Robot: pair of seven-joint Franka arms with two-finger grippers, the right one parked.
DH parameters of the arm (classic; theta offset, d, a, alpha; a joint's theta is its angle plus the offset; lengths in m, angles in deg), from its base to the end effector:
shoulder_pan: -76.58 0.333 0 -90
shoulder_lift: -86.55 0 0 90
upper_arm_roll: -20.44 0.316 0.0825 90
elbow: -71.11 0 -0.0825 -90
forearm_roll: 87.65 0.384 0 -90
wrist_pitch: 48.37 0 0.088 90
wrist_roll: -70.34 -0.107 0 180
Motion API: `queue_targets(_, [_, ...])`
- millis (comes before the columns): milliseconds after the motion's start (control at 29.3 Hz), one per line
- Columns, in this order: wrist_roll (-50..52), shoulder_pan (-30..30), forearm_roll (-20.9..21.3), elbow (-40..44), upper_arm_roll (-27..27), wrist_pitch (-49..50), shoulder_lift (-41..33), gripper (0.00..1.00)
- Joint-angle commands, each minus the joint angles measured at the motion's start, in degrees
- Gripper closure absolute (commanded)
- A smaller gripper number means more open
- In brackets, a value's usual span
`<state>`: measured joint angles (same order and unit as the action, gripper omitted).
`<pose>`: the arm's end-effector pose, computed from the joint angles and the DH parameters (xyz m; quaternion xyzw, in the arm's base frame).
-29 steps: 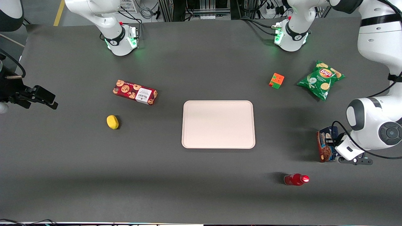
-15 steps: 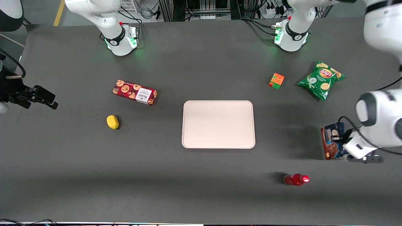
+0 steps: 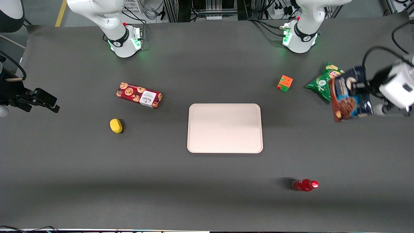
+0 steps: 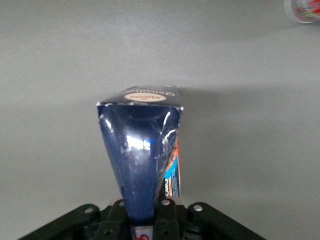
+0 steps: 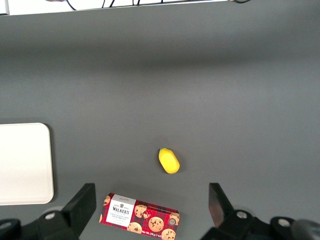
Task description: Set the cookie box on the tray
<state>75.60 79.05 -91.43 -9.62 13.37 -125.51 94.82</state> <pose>0.5714 -0.0487 0.6012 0.9938 0.0014 -0.1058 0.0326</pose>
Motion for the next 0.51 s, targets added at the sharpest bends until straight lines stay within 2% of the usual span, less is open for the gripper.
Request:
queue_targets(0, [11.24,-0.18,-1.23,4.35,-7.15,3.67,1.31,1.00])
queue_targets(205, [24.97,-0.18,-0.26,2.52,-18.06,-1.07,2.01,1.00])
queue_targets(477, [29.02,-0.35,-0.26,-10.57,-23.43,-19.87,4.74,1.00])
